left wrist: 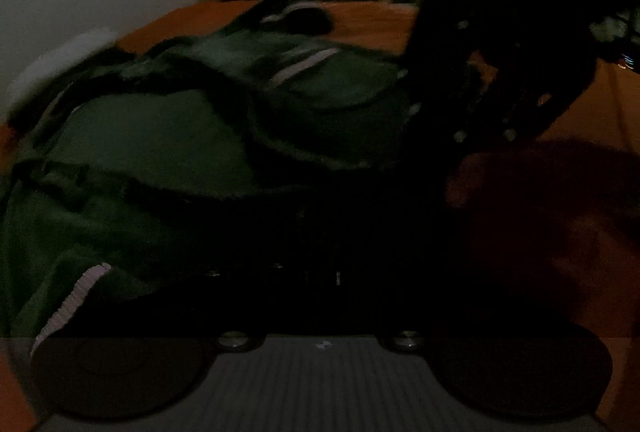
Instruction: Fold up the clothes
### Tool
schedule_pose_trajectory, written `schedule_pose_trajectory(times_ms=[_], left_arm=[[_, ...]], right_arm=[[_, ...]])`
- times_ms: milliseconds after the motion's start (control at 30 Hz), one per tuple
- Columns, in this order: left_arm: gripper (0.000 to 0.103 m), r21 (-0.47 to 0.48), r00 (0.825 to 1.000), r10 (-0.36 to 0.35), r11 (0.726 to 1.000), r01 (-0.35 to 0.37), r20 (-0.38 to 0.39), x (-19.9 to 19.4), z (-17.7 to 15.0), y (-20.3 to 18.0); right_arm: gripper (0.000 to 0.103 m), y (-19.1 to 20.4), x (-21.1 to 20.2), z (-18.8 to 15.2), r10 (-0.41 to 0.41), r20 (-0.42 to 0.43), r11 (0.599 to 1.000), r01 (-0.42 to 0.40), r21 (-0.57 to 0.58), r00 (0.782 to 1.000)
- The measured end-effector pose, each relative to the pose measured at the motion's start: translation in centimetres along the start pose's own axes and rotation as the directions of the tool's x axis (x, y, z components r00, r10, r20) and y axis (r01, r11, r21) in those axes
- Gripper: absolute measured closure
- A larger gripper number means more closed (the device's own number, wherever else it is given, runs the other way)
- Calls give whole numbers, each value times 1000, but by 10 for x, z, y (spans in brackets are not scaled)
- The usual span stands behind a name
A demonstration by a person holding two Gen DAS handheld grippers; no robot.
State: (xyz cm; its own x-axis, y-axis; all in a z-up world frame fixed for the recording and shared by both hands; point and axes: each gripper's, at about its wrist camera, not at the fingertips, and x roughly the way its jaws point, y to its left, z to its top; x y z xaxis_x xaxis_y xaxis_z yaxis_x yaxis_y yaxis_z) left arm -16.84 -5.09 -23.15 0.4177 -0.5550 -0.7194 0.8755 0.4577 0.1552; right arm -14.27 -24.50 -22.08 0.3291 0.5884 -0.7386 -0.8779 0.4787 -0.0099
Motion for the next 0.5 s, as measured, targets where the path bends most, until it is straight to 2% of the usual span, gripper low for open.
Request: schedule_pose_trajectory(times_ms=[100, 167, 200, 233, 267, 300, 333, 367, 400, 500], left_arm=[[90, 76, 999, -50, 996, 50, -4, -8, -5, -28], [87, 113, 1000, -16, 993, 18, -24, -4, -9, -38], [80, 98, 999, 5, 995, -1, -40, 0, -10, -37], [77, 68, 998, 20, 998, -16, -54, 3, -11, -33], [62, 36, 997, 32, 999, -29, -63, 4, -10, -28], [41, 11, 997, 42, 999, -41, -62, 2, -9, -24], [33, 3, 998, 49, 999, -48, -48, -1, -8, -22], [23, 5, 998, 52, 999, -52, -27, -7, -7, -20], [23, 7, 999, 50, 999, -50, -17, -12, -4, -18], [23, -6, 999, 37, 999, -37, -20, -27, 2, -6]], right_arm=[[95, 12, 2, -5, 4, -33, 1000, -5, -24, 999], [95, 9, 4, -7, 4, -44, 1000, -4, 1, 999], [95, 10, 7, -7, -3, -56, 1000, 2, -6, 998], [90, 13, 10, -7, -16, -72, 1000, 14, -27, 997], [86, 16, 14, -7, -29, -89, 999, 24, -48, 996], [77, 18, 17, -7, -32, -99, 998, 26, -65, 995], [58, 21, 17, -5, -22, -104, 997, 14, -73, 994], [54, 24, 17, -4, -7, -106, 997, -1, -79, 994], [50, 25, 15, -3, 3, -104, 996, -12, -84, 995], [50, 21, 2, 1, 21, -87, 998, -27, -64, 996]])
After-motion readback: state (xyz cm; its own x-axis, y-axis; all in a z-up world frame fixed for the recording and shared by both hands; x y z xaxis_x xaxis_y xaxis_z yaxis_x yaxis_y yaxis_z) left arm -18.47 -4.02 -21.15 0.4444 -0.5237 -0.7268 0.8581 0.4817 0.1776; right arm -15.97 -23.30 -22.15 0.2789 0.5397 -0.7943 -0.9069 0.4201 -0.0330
